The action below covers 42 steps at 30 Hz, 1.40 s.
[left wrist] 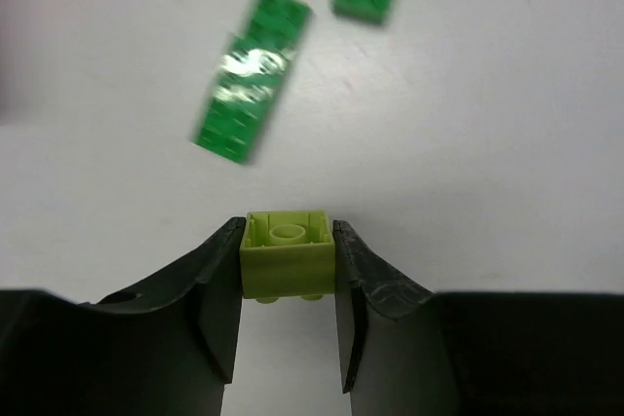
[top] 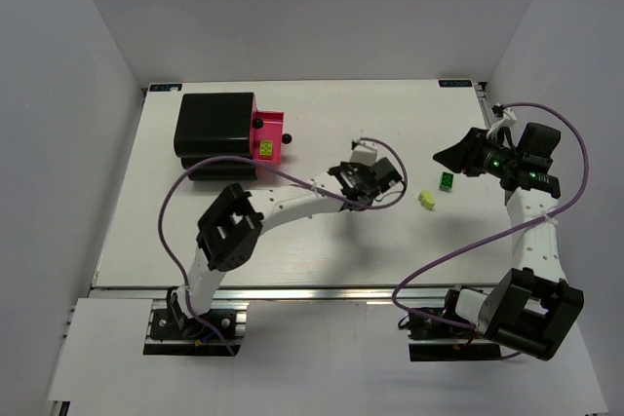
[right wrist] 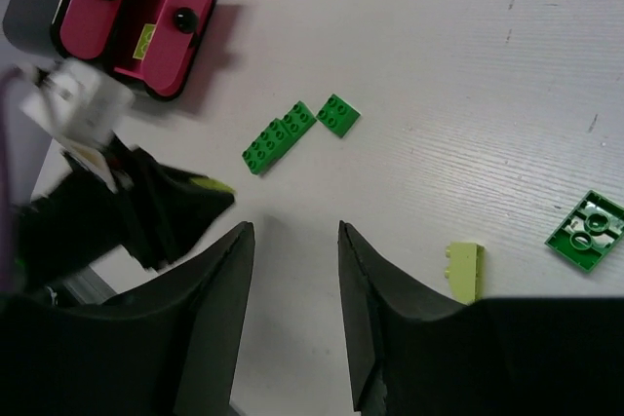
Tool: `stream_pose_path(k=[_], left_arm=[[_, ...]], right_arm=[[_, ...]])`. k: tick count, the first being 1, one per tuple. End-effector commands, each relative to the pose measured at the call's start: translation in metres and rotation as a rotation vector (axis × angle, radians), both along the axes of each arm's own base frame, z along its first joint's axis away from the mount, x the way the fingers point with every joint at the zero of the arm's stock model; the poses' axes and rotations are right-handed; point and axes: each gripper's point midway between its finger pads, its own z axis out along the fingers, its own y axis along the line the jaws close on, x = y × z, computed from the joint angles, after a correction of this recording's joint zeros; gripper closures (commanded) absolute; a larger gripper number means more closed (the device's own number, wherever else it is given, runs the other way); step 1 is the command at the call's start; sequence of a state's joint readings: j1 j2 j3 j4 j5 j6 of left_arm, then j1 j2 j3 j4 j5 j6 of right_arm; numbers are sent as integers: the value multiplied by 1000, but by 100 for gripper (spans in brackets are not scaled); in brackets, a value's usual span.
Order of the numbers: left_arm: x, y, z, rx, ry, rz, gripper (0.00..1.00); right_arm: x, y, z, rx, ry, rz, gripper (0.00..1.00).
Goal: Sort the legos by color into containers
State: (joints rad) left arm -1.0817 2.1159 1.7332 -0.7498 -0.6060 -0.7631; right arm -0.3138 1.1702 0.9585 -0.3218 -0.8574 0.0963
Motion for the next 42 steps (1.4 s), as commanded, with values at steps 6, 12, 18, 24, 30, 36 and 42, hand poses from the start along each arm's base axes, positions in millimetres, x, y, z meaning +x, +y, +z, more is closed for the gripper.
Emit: stream_pose_path(k=[6, 12, 18, 24, 30, 36, 42], left_arm=[[75, 129, 98, 169, -215, 229, 100], [117, 178, 104, 234, -223, 340, 100], [151, 198, 104, 286, -237, 413, 99], [176, 212, 102, 299, -249, 445, 91], [197, 225, 101, 295, -237, 470, 63], [205, 218, 112, 252, -239, 431, 24], [194, 200, 159, 108, -291, 371, 29]], right_arm=[[-8, 18, 5, 14, -57, 136, 57], [-6, 22, -1, 1, -47, 152, 57], [-7, 27, -6, 2, -28, 163, 58], [-6, 29, -8, 5, -18, 169, 57], [-7, 30, -9, 12, -10, 177, 54], [-7, 31, -11, -6, -25, 198, 47], [-8, 34, -14, -41, -43, 233, 45]])
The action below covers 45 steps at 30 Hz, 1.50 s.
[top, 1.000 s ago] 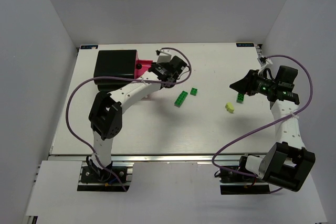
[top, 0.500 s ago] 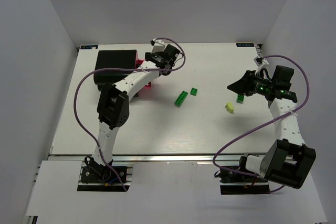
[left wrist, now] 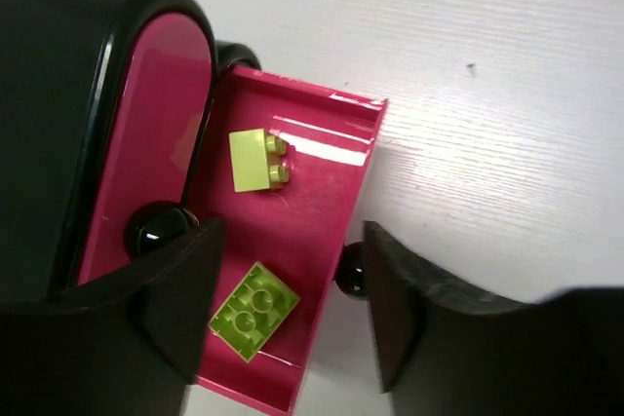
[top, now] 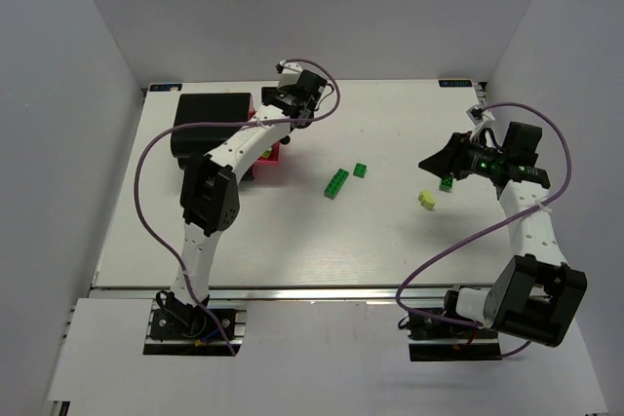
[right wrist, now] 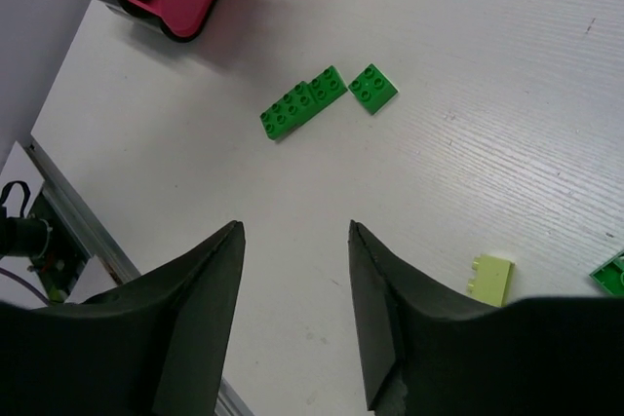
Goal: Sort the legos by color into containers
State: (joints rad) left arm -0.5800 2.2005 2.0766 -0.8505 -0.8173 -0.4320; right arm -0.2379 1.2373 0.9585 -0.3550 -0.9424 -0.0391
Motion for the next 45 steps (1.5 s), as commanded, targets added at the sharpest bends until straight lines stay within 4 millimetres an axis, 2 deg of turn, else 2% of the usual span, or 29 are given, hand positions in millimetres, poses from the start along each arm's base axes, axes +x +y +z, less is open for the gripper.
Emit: stream_pose_path(k=[1, 2, 3, 4, 5, 6, 7, 8, 9, 11, 12, 13, 15, 17, 18, 19, 22, 23, 25, 26, 30, 33, 34, 36, 38, 40, 41, 44, 45], left_arm=[[-9, -18, 85, -159, -148, -92, 35], [-16, -21, 78, -166, -118, -140, 59], [-29, -24, 106, -237, -156, -196, 75], [-37, -50, 113, -351, -150, -328, 88], [-56, -54, 83, -368, -73, -400, 97], [-78, -57, 112, -439, -128, -491, 100], [-92, -77, 123, -548, -154, -642, 100], [-115, -76, 86, -565, -75, -689, 99], [-136, -77, 110, -619, -136, -760, 79], [-164, -77, 101, -660, -106, -842, 52], [-178, -72, 75, -655, -50, -850, 35], [-192, -69, 80, -657, -55, -899, 31], [-211, -59, 54, -638, 15, -902, 28], [-222, -45, 57, -604, -9, -895, 27], [-230, -37, 45, -590, 12, -883, 26], [-238, -30, 56, -581, -30, -898, 26], [-246, -6, 52, -531, -83, -853, 23], [-249, 3, 62, -519, -137, -838, 23], [-255, 13, 57, -503, -155, -817, 22], [-260, 18, 66, -505, -198, -819, 22], [-262, 32, 77, -487, -279, -780, 20], [-264, 37, 82, -478, -314, -769, 20], [-263, 39, 81, -475, -319, -758, 20], [-265, 40, 84, -478, -333, -758, 20], [-265, 42, 86, -477, -341, -750, 20], [-266, 46, 89, -477, -362, -737, 20], [-267, 48, 90, -477, -371, -733, 20], [-268, 56, 97, -475, -410, -702, 20], [-268, 58, 98, -476, -417, -690, 20]], right_arm=[[1, 0, 1, -59, -30, 26, 49], [2, -2, 0, -92, -35, 19, 51], [4, -5, -4, -157, -66, 26, 53], [8, -18, -11, -244, -55, -27, 59], [9, -20, -15, -307, -72, -30, 62], [11, -28, -22, -389, -99, -31, 62], [12, -45, -38, -486, -67, -81, 60], [8, -45, -50, -531, -40, -62, 56], [6, -50, -58, -581, -27, -40, 51], [-1, -53, -78, -643, 42, -13, 34], [-2, -55, -84, -658, 54, -6, 30], [-1, -61, -91, -699, 71, -18, 23], [1, -59, -103, -738, 77, -4, 20], [0, -60, -119, -774, 120, 21, 19], [1, -60, -124, -780, 131, 29, 20], [1, -60, -131, -789, 155, 35, 22], [6, -58, -145, -813, 175, 46, 26], [7, -54, -147, -816, 178, 59, 27], [10, -55, -154, -821, 212, 67, 29], [10, -46, -157, -823, 213, 95, 30], [16, -45, -168, -854, 244, 99, 38], [14, -43, -176, -859, 272, 116, 55], [16, -42, -175, -855, 270, 120, 71], [16, -36, -169, -839, 245, 137, 90], [25, -27, -154, -830, 181, 159, 100], [31, -2, -132, -781, 93, 234, 100], [37, 16, -108, -723, 37, 279, 100], [49, 72, -54, -650, -118, 407, 100], [47, 99, -45, -614, -160, 479, 100]])
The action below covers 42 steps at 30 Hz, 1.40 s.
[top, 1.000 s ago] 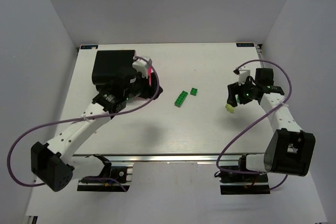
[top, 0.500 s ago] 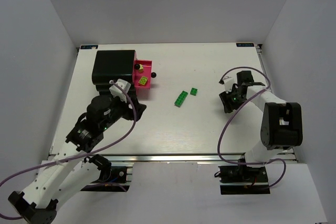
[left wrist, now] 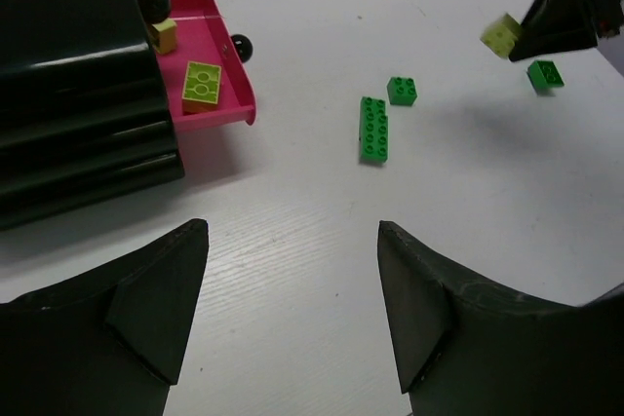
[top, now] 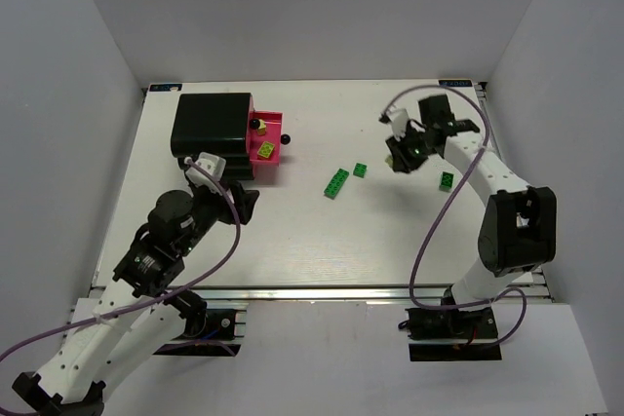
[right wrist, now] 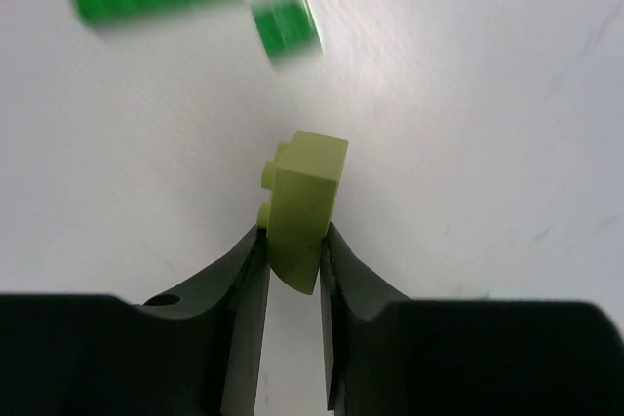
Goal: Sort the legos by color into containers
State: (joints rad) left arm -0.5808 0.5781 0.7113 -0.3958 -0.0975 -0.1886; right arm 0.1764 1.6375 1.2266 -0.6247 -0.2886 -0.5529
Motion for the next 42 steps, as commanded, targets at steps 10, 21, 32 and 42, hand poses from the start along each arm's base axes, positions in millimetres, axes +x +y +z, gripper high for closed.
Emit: stream_pose_path(k=[10, 21, 32, 42], left_arm=[[-3, 43, 27, -75, -119, 209, 20], [-3, 55, 28, -78, -128, 268, 19], [-4, 55, 28, -80, -129, 266, 19], [-3, 54, 26, -75, -122, 265, 19]], right_arm=[[70, 254, 151, 363, -306, 378, 100], [93, 348, 129, 490, -300, 165, 100], [105, 353, 91, 481, -263, 27, 90], [114, 354, 87, 475, -283, 0, 62]])
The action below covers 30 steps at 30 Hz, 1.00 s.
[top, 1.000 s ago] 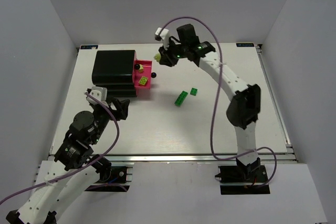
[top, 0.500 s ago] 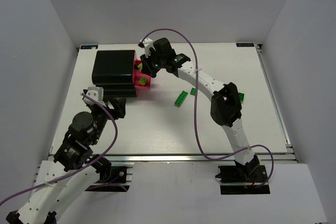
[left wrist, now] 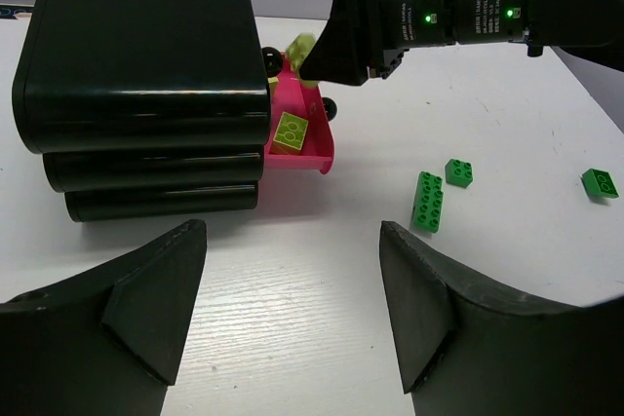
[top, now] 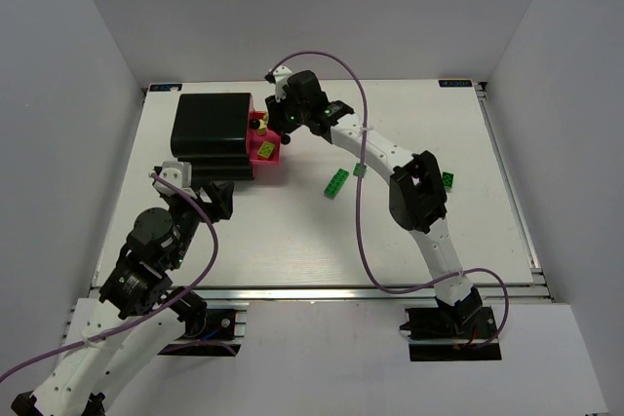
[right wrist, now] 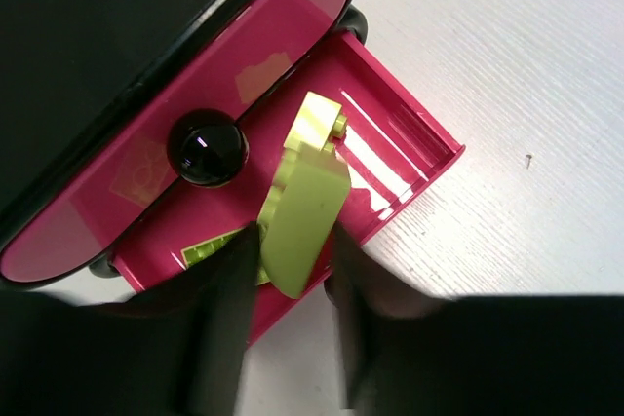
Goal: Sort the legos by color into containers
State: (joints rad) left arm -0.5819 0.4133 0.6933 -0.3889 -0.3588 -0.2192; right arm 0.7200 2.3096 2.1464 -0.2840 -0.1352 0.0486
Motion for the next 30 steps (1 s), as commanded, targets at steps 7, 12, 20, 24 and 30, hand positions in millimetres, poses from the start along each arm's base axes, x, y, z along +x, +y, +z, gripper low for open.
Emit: stream_pose_path(k=[7, 12, 20, 24, 30], left_arm=[[2, -11, -10, 16, 24, -48, 18], [7, -30, -17, 24, 48, -123, 33], [43, -106, -53, -47, 261, -308, 100], [79, -143, -80, -29, 438, -316, 100], [145, -179, -117, 109, 638, -143, 91]], right_arm=[[6, 7, 12, 35, -42, 3, 36], [4, -2, 47, 71, -74, -9, 67], [-35, -107, 92, 177, 35, -123, 100], [-76, -165, 73, 249, 222, -53, 100], [-108, -253, 71, 257, 150, -134, 100]])
